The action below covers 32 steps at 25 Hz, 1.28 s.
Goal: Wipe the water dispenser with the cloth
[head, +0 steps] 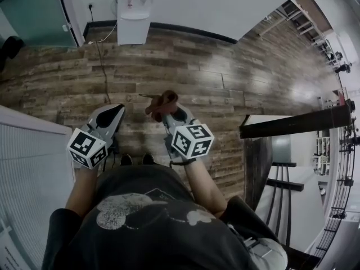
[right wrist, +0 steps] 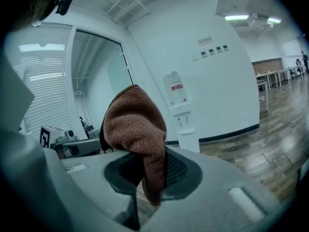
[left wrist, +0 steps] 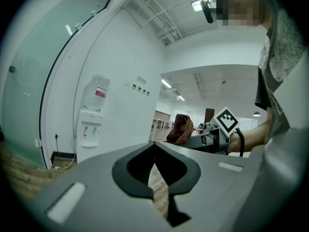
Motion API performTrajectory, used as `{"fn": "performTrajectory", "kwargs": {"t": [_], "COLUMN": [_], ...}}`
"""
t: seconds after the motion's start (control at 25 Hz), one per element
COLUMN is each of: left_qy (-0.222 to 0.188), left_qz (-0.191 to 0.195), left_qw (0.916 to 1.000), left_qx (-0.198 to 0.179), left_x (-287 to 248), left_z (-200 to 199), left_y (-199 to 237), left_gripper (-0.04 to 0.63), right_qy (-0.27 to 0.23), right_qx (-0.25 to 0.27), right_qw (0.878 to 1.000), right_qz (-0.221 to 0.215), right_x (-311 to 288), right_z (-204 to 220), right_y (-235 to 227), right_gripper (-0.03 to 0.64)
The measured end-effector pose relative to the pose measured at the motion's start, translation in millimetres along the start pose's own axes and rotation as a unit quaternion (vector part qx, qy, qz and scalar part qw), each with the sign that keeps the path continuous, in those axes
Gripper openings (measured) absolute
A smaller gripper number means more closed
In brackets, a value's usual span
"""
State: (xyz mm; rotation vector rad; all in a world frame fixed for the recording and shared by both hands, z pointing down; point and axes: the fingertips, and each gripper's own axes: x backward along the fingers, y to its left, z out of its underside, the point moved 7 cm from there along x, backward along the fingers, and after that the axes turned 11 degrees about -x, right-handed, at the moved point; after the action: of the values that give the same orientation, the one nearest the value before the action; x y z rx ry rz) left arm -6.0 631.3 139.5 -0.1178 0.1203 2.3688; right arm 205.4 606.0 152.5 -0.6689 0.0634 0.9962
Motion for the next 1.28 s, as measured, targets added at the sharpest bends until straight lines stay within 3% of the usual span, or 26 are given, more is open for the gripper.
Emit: {"fn": "performTrajectory", "kwargs": {"t": [0.36,0.64,0.96,1.28], "left_qy": [0.003,0.012,0.038,0.040], "left_qz": [0.030,0.005,-0.031,-0.060], "left_qw": [0.9994,0.9999,0.9987,0.9974], "left_qx": [-0.017,0.000,0.011,0.001], "left_x": [19,15,-50,-144], "left_z": [7,19,20,-12], "left_y": [36,70,120,177], "left_gripper": [0.017,0.017,0.017,0.017], "right_qy": [0.000,0.020,0.035,0.041], "right_qx": [-0.006,0.000,-0.008,-0.007], "right_qw": [1.000,1.000,0.999,0.998], "right_qz": [0.011,0.012,-0.032,-0.056], "right_x": [-36,-67,-147,-215], "right_z": [10,8,-39,-112], "right_y": [16,8,-36,-90], "right_gripper": [0.057,0.057,0.057,0.057]}}
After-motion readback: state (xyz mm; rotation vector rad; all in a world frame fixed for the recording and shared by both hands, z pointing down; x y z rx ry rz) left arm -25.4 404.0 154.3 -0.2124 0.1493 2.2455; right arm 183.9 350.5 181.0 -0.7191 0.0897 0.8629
